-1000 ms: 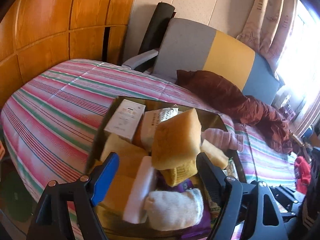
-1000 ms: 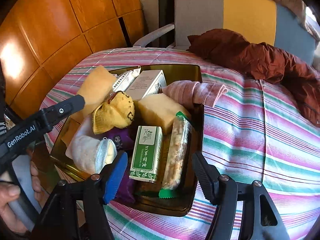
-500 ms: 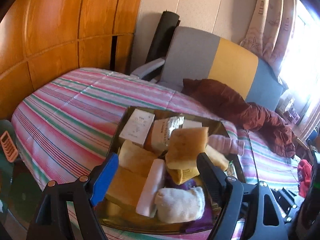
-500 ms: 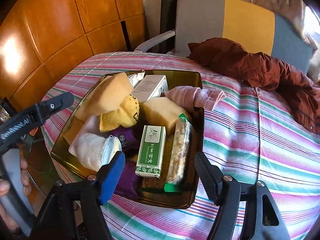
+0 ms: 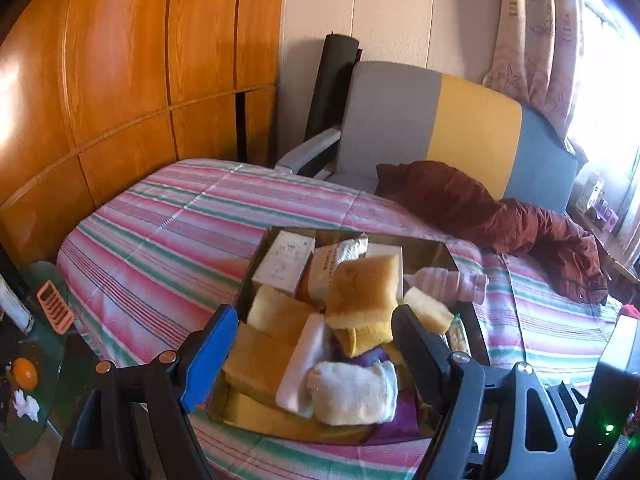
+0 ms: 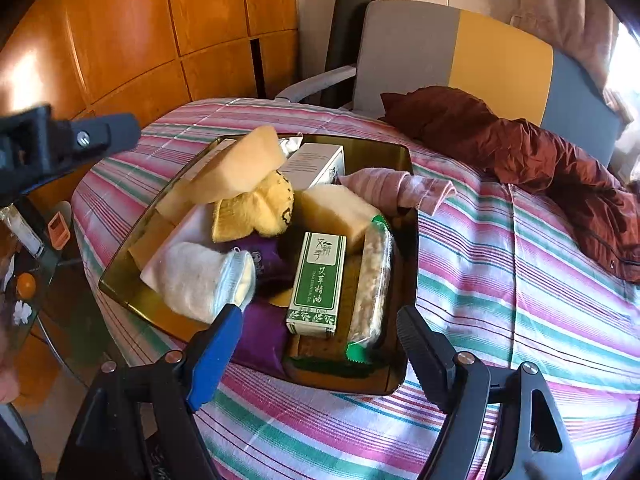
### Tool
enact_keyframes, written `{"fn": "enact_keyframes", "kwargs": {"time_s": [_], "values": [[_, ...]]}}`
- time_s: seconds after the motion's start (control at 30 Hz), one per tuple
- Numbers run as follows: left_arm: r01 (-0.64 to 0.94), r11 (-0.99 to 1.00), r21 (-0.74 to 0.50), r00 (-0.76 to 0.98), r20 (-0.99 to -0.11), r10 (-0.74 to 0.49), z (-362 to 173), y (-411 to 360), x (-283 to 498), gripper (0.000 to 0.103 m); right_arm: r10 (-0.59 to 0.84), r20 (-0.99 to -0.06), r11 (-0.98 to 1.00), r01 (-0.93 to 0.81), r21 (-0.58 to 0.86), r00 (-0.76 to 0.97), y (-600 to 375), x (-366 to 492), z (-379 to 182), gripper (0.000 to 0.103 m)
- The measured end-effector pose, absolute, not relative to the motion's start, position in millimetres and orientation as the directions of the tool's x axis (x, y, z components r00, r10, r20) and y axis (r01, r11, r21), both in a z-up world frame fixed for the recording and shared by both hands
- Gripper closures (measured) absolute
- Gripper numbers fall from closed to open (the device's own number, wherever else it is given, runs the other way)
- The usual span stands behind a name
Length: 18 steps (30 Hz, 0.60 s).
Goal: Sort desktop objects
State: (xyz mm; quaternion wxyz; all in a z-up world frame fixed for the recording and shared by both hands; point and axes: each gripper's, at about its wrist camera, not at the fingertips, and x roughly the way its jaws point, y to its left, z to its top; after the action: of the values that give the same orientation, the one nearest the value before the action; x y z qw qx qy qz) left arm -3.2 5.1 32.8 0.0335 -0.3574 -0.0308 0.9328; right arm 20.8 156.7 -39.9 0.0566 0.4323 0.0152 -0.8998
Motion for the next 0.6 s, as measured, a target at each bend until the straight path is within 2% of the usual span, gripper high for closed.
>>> {"fn": "enact_keyframes", "kwargs": {"time_s": [0.17,0.5,0.6], "values": [[-0.035,-0.997,-0.064,-0.736,-0.674,0.069,27,6,-1,0.024,-0.081,-0.773,-0.993,0.117,0.008,-0.63,157,27,-39,0.019],[-0.049,-0.998,-0.049,-0.726,-0.684,0.069,19,9,-4,0.024,-0.06,-0.769,-0.995,0.1,-0.005,-0.637,161,31,-42,0.018],[-0.055,-0.998,-0.033,-0.736,-0.674,0.063,16,11,-3,0.03,-0.054,-0.771,-0.995,0.097,-0.01,-0.634,163,31,-44,0.017]]}}
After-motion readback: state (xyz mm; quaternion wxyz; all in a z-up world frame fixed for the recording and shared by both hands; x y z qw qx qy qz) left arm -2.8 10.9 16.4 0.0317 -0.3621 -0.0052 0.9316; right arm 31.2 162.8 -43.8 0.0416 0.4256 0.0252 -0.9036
